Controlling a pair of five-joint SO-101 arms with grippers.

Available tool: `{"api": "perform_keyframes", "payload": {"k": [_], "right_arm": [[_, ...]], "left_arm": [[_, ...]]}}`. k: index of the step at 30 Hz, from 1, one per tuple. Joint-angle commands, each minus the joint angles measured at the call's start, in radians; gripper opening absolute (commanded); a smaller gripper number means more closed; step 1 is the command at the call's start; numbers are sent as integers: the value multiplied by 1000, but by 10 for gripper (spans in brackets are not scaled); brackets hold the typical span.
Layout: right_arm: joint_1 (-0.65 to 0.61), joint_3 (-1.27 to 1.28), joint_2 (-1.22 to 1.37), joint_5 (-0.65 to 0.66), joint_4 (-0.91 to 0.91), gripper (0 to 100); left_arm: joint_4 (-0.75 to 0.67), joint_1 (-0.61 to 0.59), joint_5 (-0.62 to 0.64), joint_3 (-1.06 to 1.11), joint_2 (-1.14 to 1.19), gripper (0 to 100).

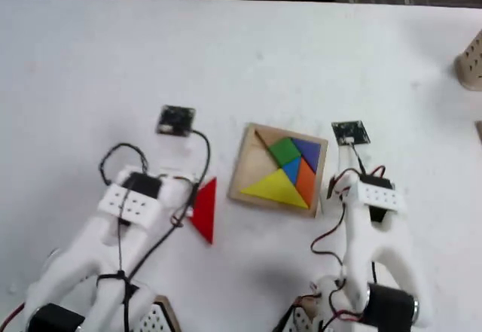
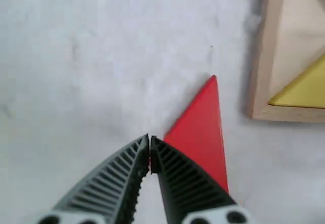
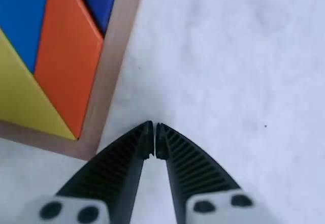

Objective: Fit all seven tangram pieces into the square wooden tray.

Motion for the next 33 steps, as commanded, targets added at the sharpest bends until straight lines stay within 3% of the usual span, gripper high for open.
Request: {"api": "perform_keyframes", "payload": {"k": [1,13,18,27,33], "right_arm": [[-7,-81,59,14,-2,18],[31,-181,176,14,87,18],[31,-181,176,14,88,18],[31,-181,176,15,90,18],[30,-181,176,71,90,18]], "left_arm": [[-75,74,-37,26,-24,26],[-83,84,-83,58,-8,27],[-94,8,-77,-25,136,27],[-18,-19,-78,-221,383,26],[63,-21,-84,-242,320,23]]}}
